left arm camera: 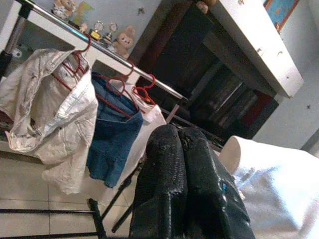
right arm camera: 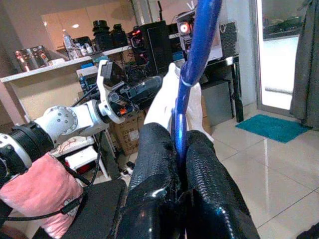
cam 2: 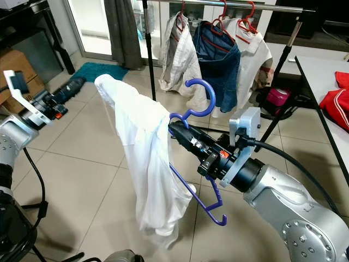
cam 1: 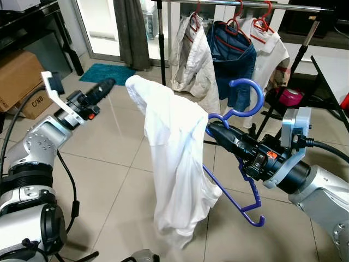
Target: Hang hanger
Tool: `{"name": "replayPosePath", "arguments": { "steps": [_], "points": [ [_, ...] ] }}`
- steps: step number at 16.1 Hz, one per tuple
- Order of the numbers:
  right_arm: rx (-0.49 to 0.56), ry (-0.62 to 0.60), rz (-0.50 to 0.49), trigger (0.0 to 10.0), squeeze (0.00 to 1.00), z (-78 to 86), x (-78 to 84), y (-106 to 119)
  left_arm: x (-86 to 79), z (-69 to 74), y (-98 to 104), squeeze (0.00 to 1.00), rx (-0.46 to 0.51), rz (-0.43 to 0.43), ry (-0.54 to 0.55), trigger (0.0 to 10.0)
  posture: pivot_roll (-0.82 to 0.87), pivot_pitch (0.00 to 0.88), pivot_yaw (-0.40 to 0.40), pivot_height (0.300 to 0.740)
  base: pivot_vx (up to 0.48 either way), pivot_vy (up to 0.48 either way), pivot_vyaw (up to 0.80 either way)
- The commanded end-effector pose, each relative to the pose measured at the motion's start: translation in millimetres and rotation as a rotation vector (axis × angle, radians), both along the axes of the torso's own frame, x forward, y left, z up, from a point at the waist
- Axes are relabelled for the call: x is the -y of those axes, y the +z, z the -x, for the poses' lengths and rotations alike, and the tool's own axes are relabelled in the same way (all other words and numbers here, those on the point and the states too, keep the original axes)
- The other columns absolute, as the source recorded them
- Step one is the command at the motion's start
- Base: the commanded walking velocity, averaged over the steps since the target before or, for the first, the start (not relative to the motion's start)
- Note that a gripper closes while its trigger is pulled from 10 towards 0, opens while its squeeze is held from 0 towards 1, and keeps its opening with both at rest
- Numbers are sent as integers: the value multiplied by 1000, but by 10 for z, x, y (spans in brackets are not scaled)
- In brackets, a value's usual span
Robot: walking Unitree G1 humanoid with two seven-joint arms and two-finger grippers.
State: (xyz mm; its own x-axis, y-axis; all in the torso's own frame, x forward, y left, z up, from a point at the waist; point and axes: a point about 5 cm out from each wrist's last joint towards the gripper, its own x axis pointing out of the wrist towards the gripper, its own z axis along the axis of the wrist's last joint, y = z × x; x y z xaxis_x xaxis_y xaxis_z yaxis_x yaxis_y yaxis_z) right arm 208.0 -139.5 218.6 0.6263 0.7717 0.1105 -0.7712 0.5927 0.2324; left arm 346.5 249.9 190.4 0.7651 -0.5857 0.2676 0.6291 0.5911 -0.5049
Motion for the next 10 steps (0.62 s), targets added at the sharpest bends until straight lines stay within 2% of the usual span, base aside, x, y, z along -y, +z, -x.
{"name": "replayPosePath", "arguments": {
  "steps": [1,2,3,4,5,6,7,8,9,10],
  "points": [
    [28,-9,-27,0,0,-5,21,49,3,-23,27,0,7,-16,3,0,4,0,48,740,0,0,0],
    [28,-10,-28,0,0,-5,23,50,26,-8,1,0,5,-53,-21,0,4,0,48,740,0,0,0],
    [28,-12,-26,39,0,-6,28,50,66,17,-30,0,2,-99,-60,3608,3,0,48,740,0,0,0],
    [28,-15,-23,2157,0,-7,31,47,95,36,-38,0,7,-120,-87,10000,2,0,50,740,0,0,0],
    [26,-16,-19,3725,0,-1,33,39,128,84,-36,0,37,-137,-144,10000,1,0,53,740,0,0,0],
    [24,-14,-19,3804,0,9,31,34,131,110,-44,549,47,-154,-165,10000,0,0,56,740,0,0,0],
    [23,-9,-20,3569,0,20,27,32,115,120,-48,1000,57,-174,-167,10000,0,0,57,740,0,0,0],
    [21,-5,-21,2314,0,25,24,30,108,127,-43,1000,68,-180,-171,10000,0,0,58,740,0,0,0],
    [16,8,-24,0,0,40,16,24,92,152,-30,1000,88,-207,-192,10000,1,0,59,740,0,0,0],
    [13,21,-25,0,0,51,10,19,89,177,-26,1000,96,-234,-215,10000,1,0,61,740,0,0,0]
  ]
}}
